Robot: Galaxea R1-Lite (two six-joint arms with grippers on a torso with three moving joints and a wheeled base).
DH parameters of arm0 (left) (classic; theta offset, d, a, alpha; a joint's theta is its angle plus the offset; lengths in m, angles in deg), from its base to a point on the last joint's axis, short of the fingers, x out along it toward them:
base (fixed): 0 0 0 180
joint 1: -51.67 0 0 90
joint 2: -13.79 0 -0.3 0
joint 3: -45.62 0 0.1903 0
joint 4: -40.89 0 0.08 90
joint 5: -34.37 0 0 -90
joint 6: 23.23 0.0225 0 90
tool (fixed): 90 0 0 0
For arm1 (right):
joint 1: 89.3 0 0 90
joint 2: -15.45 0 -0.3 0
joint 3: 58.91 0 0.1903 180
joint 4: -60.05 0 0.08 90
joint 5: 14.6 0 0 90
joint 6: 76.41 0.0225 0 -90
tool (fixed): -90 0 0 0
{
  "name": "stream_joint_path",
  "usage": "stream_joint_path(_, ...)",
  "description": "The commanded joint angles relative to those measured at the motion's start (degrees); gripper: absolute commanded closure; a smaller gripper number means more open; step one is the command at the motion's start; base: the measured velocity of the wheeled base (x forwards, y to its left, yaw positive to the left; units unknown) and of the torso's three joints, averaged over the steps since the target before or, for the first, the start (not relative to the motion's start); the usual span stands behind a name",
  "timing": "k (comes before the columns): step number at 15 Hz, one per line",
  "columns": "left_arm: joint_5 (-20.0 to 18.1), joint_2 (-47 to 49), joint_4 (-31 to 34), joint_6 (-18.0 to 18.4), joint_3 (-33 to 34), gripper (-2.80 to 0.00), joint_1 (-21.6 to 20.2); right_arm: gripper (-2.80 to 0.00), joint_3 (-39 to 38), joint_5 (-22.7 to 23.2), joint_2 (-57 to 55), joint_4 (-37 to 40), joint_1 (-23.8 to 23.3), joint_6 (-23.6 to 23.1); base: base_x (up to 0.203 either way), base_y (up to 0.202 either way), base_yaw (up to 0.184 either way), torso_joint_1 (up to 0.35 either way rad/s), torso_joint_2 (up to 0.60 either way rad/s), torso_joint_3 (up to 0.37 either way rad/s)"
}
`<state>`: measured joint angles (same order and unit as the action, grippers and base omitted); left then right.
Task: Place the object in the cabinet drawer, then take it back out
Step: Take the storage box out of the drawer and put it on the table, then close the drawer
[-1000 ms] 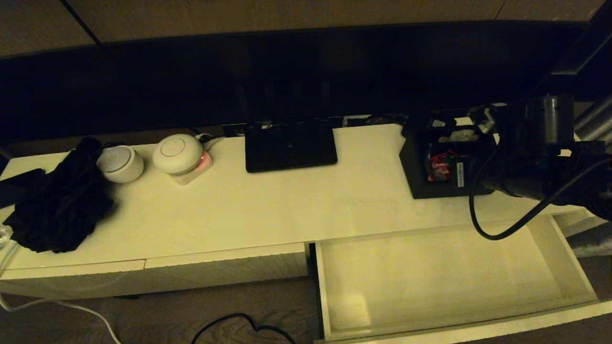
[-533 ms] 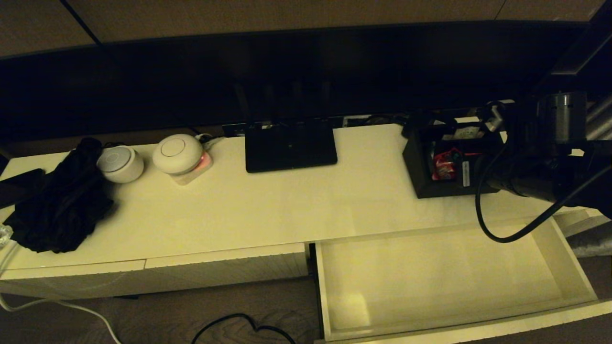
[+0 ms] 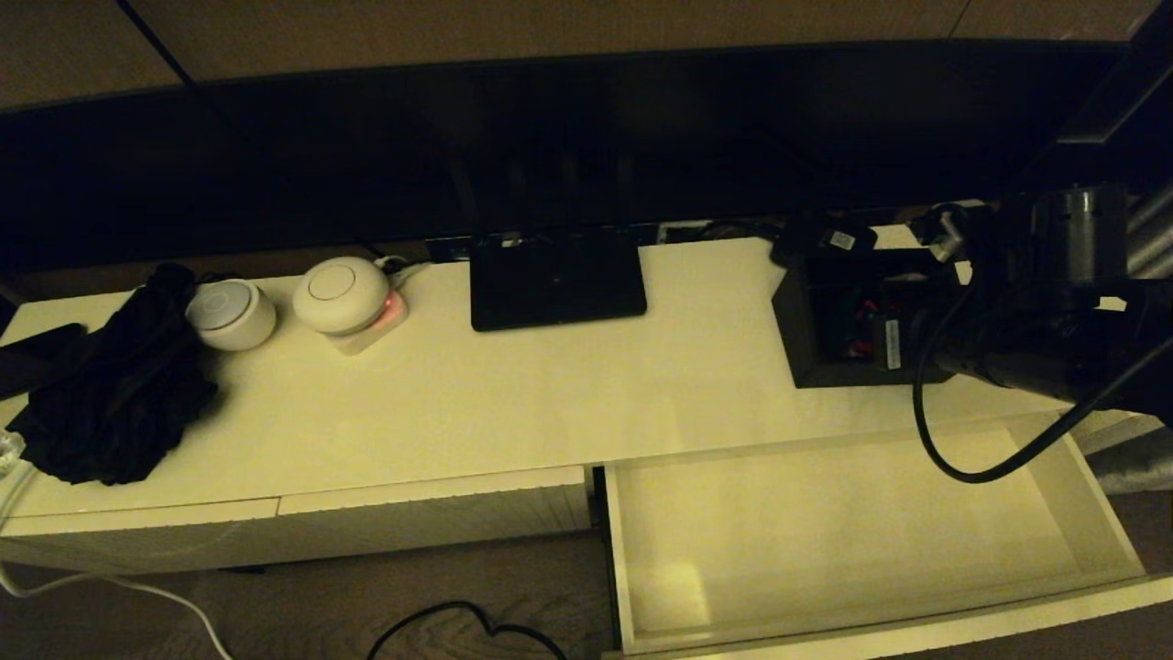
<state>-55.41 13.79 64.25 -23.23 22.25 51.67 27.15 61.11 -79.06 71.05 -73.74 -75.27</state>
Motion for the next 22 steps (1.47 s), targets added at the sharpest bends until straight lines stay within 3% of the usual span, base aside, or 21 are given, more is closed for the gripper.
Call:
stream_joint_path(1,0.04,0.0,-0.08,0.0,0.18,0.0,0.0,-2.8,-0.05,-0.21,4.49,-0.24,0.35,-0.98,0.0,0.0,0.0,0.0,0.0,0.0)
stream_joint_path(3,0.04,0.0,0.0,0.0,0.18,0.0,0.0,-2.8,-1.8,0.0,10.03,0.0,1.25,-4.39,0.0,0.0,0.0,0.0,0.0,0.0)
stream_joint_path(5,-0.01,0.0,0.0,0.0,0.18,0.0,0.0,-2.8,-8.35,0.5,13.94,0.69,3.06,-7.04,0.0,0.0,0.0,0.0,0.0,0.0)
stream_joint_path(6,-0.01,0.0,0.0,0.0,0.18,0.0,0.0,0.0,-12.96,0.79,15.12,0.69,3.64,-8.77,0.0,0.0,0.0,0.0,0.0,0.0)
stream_joint_path(8,0.04,0.0,0.0,0.0,0.18,0.0,0.0,0.0,-21.64,1.98,17.76,0.68,4.21,-13.0,0.0,0.0,0.0,0.0,0.0,0.0)
stream_joint_path(16,-0.04,0.0,0.0,0.0,0.18,0.0,0.0,0.0,-43.5,17.49,29.12,1.23,4.57,-26.01,0.0,0.0,0.0,0.0,0.0,0.0)
stream_joint_path(20,0.04,0.0,0.0,0.0,0.18,0.0,0.0,0.0,-53.03,20.15,30.58,2.22,4.57,-36.62,0.0,0.0,0.0,0.0,0.0,0.0)
stream_joint_path(22,-0.03,0.0,0.0,0.0,0.18,0.0,0.0,0.0,-53.05,20.3,30.89,7.77,4.57,-37.34,0.0,0.0,0.0,0.0,0.0,0.0)
